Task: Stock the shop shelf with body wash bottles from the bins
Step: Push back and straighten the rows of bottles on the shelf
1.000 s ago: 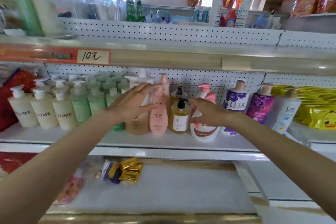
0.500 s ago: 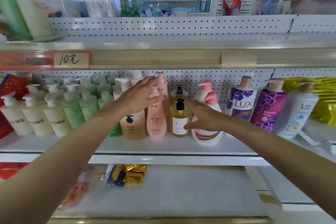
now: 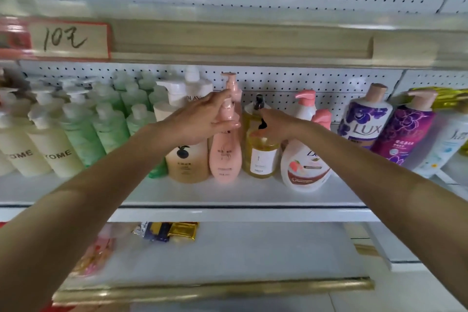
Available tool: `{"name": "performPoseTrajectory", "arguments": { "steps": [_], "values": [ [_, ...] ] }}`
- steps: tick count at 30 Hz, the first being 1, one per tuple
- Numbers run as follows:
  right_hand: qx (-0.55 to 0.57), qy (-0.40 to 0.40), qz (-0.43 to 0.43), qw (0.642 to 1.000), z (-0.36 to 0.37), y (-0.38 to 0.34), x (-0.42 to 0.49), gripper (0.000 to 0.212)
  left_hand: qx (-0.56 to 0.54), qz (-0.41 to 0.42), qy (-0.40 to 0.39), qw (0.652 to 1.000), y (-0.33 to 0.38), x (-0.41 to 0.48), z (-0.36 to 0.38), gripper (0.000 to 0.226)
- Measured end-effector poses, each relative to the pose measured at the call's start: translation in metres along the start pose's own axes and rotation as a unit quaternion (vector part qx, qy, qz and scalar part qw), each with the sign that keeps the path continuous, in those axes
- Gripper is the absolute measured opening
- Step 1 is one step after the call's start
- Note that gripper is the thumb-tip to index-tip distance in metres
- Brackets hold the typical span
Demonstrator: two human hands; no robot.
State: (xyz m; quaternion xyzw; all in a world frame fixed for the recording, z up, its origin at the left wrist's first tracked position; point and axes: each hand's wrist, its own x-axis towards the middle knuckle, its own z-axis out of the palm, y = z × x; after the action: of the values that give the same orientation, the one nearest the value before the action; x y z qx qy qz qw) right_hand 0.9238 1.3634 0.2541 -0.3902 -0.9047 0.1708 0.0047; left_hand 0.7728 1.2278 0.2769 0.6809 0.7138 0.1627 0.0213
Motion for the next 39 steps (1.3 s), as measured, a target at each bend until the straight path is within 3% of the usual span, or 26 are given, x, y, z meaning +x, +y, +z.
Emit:
{"name": "performPoseTrajectory", "arguments": {
  "steps": [7,13,39],
  "values": [
    [0.078,-0.008,-0.005,0.997,-0.001,0.013,0.007,0.054,-0.016,0.023,0.001,1.0,-0.006,0.002,0.002,0.081],
    [0.102,-0.017,0.007,0.995,-0.003,0.02,0.005,0.019,-0.019,0.014,-0.011,1.0,-0.007,0.003,0.001,0.086],
    [0.057,-0.016,0.015,0.998,0.004,0.011,-0.01,0.029,-0.048,0.028,-0.008,0.998,-0.004,0.001,0.002,0.082]
  ]
}}
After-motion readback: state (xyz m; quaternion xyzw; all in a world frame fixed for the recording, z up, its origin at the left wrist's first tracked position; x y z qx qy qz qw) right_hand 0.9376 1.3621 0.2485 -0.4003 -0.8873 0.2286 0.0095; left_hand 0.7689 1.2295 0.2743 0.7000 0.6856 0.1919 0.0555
